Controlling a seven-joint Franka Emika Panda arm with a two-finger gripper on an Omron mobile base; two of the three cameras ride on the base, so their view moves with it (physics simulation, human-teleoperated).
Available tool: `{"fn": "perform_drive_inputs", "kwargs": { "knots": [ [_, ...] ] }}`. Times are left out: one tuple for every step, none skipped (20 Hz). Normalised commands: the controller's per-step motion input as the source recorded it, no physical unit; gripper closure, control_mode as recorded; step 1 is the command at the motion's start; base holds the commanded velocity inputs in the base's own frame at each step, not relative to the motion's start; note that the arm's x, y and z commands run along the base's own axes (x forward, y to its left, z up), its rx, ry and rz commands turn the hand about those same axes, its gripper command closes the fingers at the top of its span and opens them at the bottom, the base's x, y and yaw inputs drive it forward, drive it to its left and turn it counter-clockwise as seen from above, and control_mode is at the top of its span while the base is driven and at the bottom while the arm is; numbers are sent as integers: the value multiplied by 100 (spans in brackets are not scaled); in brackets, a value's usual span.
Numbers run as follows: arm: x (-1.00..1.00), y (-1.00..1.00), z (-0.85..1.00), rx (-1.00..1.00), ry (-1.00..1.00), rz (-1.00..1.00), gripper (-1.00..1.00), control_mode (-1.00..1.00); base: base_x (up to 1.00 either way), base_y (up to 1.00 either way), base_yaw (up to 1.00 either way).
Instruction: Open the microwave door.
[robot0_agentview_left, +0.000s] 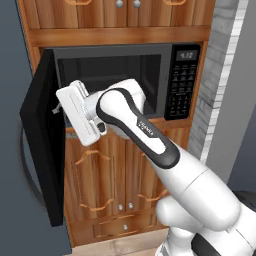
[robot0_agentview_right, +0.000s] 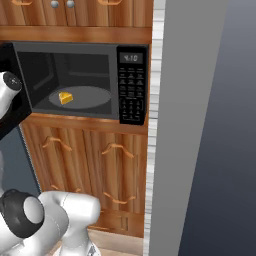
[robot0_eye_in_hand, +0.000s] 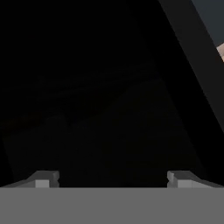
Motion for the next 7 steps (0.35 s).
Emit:
{"fn": "perform_drive_inputs", "kwargs": {
  "knots": [
    [0,0,0,0,0,0,-100,-100,0,0,0],
    [-4,0,0,0,-3,0,-100,-100,0,0,0],
    [5,21,-5,-1,0,0,-100,-100,0,0,0],
    [19,69,-5,-11,1,3,-100,-100,0,0,0],
    [24,100,-11,-16,0,7,-100,-100,0,0,0],
    [29,100,-10,-21,0,9,-100,-100,0,0,0],
    [35,100,-10,-19,0,10,-100,-100,0,0,0]
  ]
}}
